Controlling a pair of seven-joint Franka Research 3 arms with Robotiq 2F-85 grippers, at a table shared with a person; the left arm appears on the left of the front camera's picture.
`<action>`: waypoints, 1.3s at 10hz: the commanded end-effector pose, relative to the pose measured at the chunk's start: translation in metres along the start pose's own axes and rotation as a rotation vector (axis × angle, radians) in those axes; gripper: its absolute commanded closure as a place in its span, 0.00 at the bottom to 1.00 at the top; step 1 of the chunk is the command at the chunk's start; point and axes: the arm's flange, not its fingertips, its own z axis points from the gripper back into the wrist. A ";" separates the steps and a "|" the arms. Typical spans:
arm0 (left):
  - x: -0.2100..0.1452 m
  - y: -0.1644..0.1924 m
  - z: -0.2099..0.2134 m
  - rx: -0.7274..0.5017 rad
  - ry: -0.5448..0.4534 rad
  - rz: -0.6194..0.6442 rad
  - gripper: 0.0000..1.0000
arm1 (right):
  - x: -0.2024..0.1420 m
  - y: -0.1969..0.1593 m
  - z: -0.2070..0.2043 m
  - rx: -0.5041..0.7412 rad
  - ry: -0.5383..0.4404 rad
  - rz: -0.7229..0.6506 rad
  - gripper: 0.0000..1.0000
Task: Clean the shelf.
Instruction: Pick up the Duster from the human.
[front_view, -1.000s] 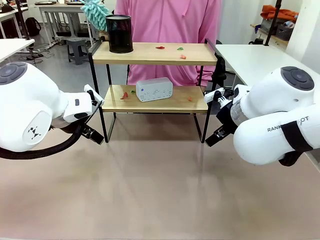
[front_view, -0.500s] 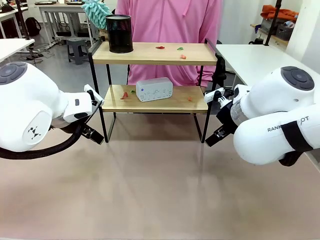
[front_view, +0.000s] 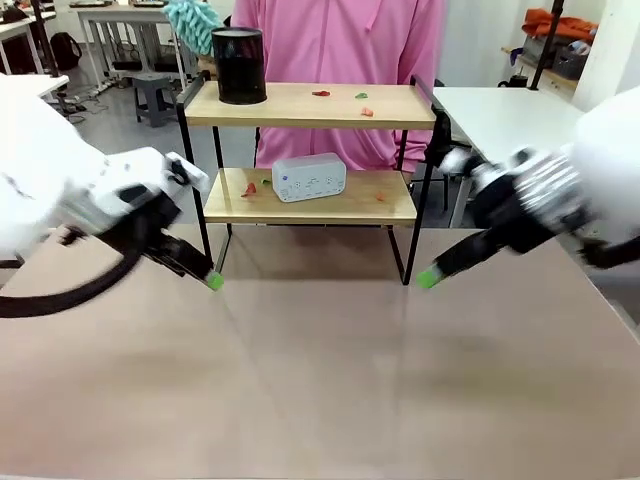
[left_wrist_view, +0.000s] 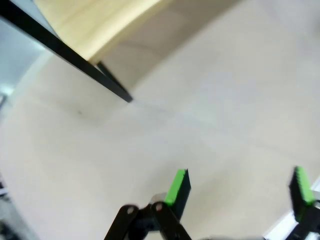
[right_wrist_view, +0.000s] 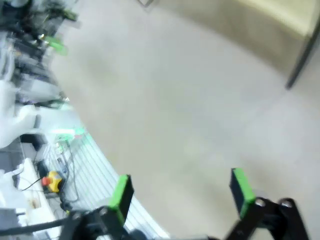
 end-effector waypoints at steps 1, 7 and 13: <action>-0.047 0.024 0.084 -0.106 -0.159 0.167 0.00 | -0.044 -0.036 0.095 0.174 -0.202 -0.385 0.00; -0.224 0.118 0.149 -0.315 -1.035 0.844 0.00 | -0.221 -0.134 0.140 0.449 -0.842 -0.791 0.00; -0.196 0.170 0.260 -0.291 -0.852 0.732 0.00 | -0.215 -0.158 0.213 0.422 -0.738 -0.796 0.00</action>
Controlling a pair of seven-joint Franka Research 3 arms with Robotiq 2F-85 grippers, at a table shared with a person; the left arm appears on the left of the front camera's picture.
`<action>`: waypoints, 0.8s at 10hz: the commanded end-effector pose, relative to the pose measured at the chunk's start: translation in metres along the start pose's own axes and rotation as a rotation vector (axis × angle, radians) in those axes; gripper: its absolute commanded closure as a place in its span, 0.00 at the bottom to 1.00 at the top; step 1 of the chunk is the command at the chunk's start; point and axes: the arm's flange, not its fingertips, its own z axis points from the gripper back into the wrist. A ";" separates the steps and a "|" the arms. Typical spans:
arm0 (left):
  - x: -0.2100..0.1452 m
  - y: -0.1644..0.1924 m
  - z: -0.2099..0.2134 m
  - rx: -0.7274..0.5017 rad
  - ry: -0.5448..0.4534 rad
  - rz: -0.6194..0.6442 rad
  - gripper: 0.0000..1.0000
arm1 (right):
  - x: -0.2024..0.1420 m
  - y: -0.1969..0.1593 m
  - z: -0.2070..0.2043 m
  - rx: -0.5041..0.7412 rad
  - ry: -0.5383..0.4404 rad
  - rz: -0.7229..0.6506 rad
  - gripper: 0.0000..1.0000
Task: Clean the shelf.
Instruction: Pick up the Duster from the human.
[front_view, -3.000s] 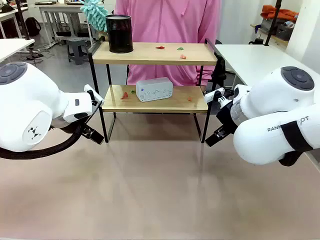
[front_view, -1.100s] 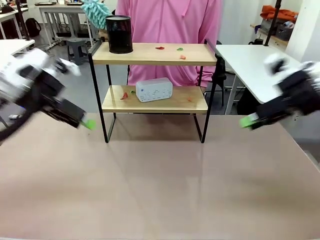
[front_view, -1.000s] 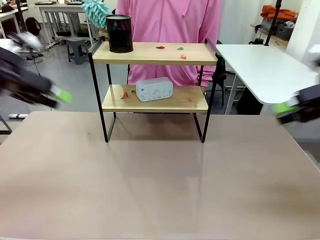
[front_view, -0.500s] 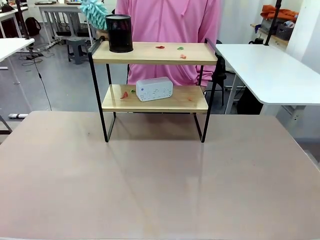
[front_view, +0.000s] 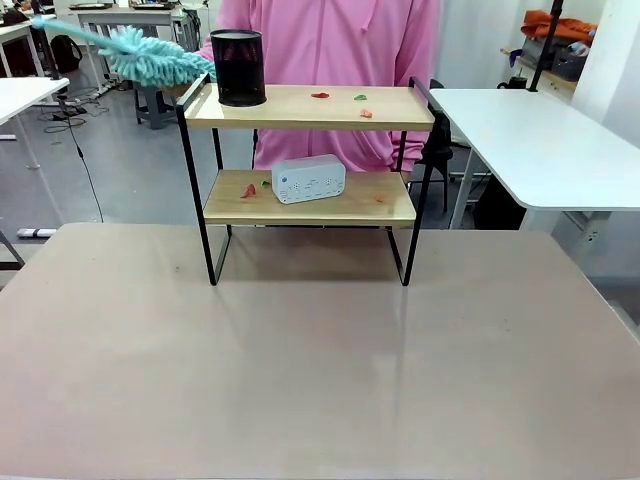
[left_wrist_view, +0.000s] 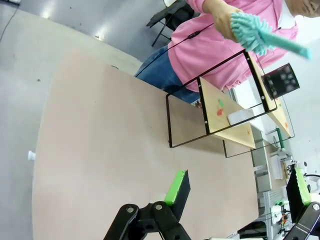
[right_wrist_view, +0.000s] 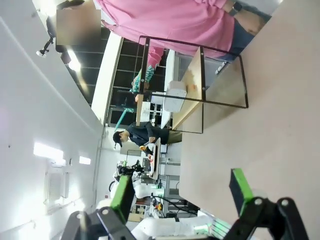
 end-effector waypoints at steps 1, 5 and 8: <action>0.000 0.007 0.004 -0.018 -0.027 -0.019 0.00 | 0.000 0.004 0.005 0.007 -0.011 0.003 0.00; 0.000 0.007 0.004 -0.018 -0.027 -0.019 0.00 | 0.000 0.004 0.005 0.007 -0.011 0.003 0.00; 0.027 -0.001 -0.001 -0.159 0.062 0.102 0.00 | 0.000 0.004 0.005 0.007 -0.011 0.003 0.00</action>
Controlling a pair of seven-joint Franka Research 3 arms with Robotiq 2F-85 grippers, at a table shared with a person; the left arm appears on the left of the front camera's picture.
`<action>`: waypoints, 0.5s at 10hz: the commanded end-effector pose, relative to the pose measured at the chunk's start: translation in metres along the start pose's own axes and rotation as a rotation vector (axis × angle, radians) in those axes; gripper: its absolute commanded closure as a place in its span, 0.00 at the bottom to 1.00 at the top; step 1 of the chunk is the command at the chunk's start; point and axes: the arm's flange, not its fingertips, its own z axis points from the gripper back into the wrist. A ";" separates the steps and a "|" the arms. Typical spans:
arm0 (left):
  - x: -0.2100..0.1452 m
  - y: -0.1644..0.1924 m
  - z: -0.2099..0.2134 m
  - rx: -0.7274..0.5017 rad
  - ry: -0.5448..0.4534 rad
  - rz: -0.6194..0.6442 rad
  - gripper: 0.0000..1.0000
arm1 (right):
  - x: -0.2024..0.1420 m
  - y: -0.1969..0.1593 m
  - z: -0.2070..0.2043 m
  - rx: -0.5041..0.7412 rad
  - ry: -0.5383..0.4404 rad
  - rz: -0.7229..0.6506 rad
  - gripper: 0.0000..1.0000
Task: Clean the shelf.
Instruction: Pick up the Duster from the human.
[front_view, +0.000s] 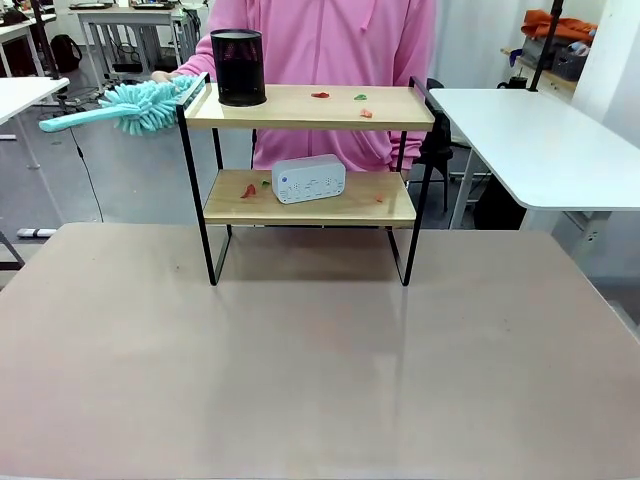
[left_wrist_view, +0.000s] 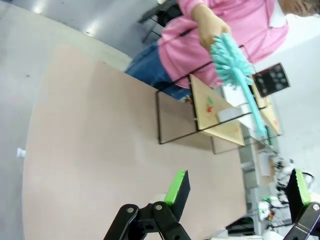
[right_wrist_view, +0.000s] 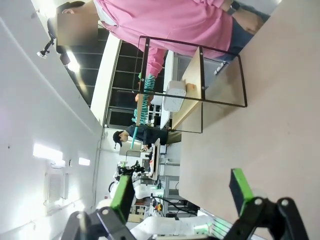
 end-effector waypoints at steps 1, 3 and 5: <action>0.040 -0.007 -0.018 -0.081 0.029 0.044 0.00 | 0.002 0.002 -0.001 0.013 -0.006 0.007 0.00; 0.079 -0.006 -0.067 -0.141 0.092 0.112 0.00 | 0.002 0.002 -0.001 0.013 -0.006 0.007 0.00; 0.095 0.011 -0.112 -0.127 0.180 0.161 0.00 | 0.002 0.002 -0.001 0.013 -0.006 0.007 0.00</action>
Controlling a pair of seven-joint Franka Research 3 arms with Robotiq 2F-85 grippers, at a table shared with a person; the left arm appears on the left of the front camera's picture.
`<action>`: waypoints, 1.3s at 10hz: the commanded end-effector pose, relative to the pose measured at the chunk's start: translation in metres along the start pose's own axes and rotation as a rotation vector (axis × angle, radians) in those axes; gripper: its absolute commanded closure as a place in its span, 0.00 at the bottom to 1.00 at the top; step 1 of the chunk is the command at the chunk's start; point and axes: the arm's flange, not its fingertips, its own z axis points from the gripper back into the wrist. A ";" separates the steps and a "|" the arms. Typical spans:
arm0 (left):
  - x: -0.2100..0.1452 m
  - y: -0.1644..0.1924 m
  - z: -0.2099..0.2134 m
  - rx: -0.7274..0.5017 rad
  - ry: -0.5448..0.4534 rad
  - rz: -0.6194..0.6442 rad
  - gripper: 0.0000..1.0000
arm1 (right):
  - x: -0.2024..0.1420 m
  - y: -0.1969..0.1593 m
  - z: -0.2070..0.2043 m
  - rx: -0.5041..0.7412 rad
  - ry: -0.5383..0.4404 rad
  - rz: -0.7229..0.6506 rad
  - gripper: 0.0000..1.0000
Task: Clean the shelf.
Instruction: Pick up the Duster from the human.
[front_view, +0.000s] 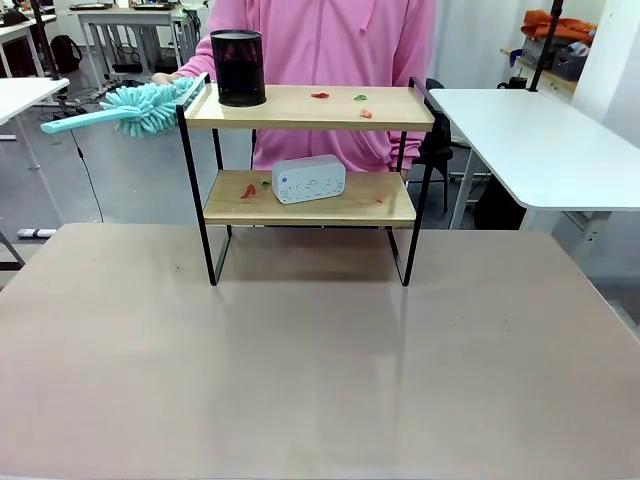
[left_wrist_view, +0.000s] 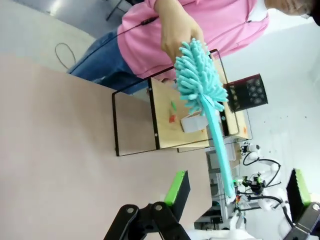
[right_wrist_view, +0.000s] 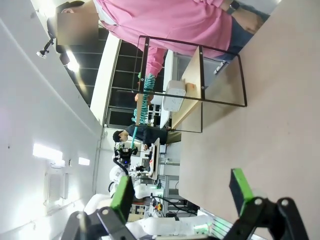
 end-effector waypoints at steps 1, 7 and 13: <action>0.021 0.015 -0.017 0.026 0.050 0.050 0.00 | 0.002 0.002 0.000 0.014 -0.008 0.008 0.00; 0.019 0.033 -0.100 -0.091 0.284 0.180 0.00 | 0.002 0.002 0.000 0.014 -0.008 0.008 0.00; 0.026 0.041 -0.114 -0.089 0.285 0.197 0.00 | 0.002 0.002 0.000 0.014 -0.008 0.008 0.00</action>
